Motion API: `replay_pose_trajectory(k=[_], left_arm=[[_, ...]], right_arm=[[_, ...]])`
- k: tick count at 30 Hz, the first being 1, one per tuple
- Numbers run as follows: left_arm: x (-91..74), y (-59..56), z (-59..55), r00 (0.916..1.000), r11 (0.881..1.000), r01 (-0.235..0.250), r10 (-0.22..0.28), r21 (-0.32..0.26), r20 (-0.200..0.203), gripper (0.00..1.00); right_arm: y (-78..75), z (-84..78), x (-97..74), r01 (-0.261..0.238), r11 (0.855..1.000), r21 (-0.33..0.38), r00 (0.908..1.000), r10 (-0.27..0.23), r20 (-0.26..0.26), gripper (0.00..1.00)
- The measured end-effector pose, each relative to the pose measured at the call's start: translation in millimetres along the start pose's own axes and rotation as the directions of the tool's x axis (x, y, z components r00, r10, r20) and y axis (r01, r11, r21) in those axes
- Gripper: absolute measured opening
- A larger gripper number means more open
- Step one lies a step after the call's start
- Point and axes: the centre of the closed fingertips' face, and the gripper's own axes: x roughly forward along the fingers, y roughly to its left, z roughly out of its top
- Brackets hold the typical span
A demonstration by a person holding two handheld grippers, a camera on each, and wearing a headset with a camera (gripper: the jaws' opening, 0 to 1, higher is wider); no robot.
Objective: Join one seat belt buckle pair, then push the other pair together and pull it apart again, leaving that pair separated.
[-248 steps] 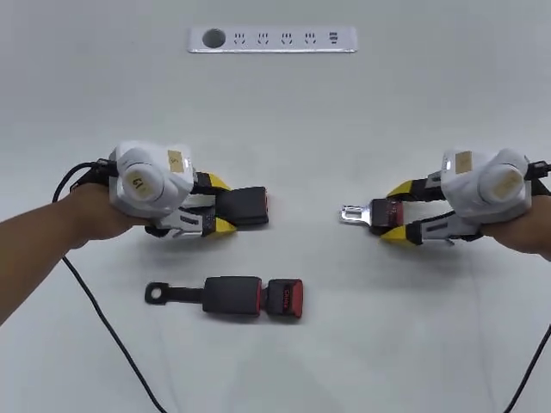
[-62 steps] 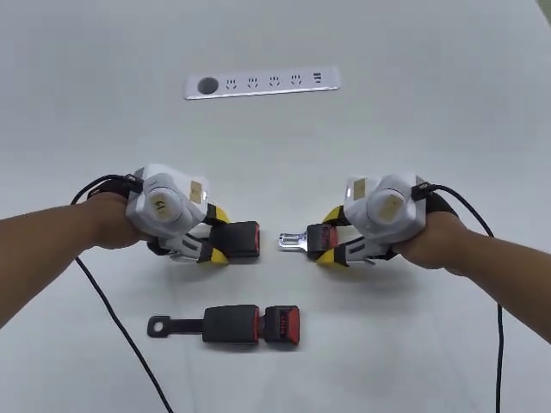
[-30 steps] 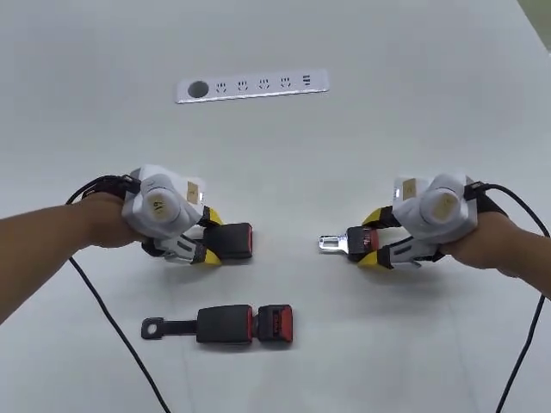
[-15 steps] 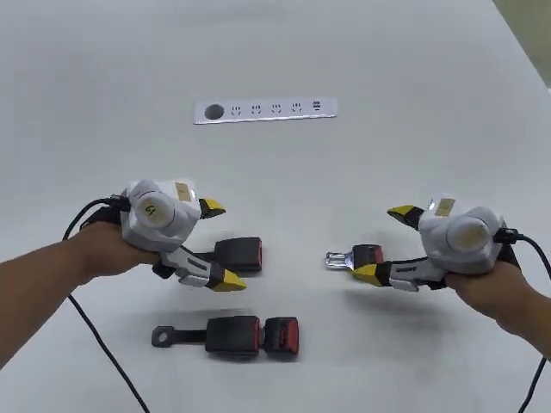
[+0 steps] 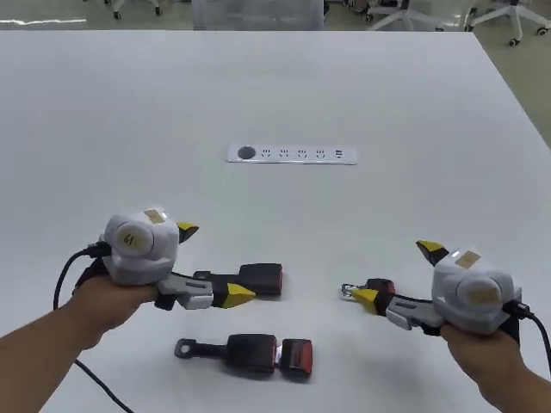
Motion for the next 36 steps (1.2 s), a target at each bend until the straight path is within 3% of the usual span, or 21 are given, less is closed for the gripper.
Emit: replay_pose_trajectory(k=[4,7,15,22,32,36], left_arm=[[-21.0,-0.6,0.9,0.9973,0.996,-0.054,0.057,-0.064,0.047,1.00],[-31.4,0.7,-4.2,0.9925,0.993,-0.085,0.091,-0.079,0.082,1.00],[-63.0,-13.7,-17.9,0.9851,0.987,-0.105,0.120,-0.122,0.123,1.00],[-89.2,-25.7,-25.1,0.9820,0.986,-0.106,0.124,-0.127,0.142,1.00],[-120.6,-39.7,-34.7,0.9785,0.987,-0.116,0.133,-0.114,0.157,1.00],[-128.0,-43.1,-47.0,0.9824,0.986,-0.106,0.124,-0.125,0.140,1.00]], right_arm=[[7.2,7.0,-7.5,0.026,1.000,0.007,0.9993,-0.027,0.027,0.91],[14.7,11.1,-13.6,0.032,0.999,0.014,0.9986,-0.033,0.041,0.91],[38.7,12.3,-31.9,0.014,1.000,-0.028,0.9986,-0.012,0.052,0.91],[51.3,7.3,-53.4,0.025,0.999,-0.035,0.9976,-0.023,0.065,0.91],[56.2,-8.7,-79.2,0.062,0.998,-0.005,0.9961,-0.062,0.063,0.91],[59.5,-17.7,-84.9,0.071,0.997,0.010,0.9961,-0.072,0.051,0.91]])
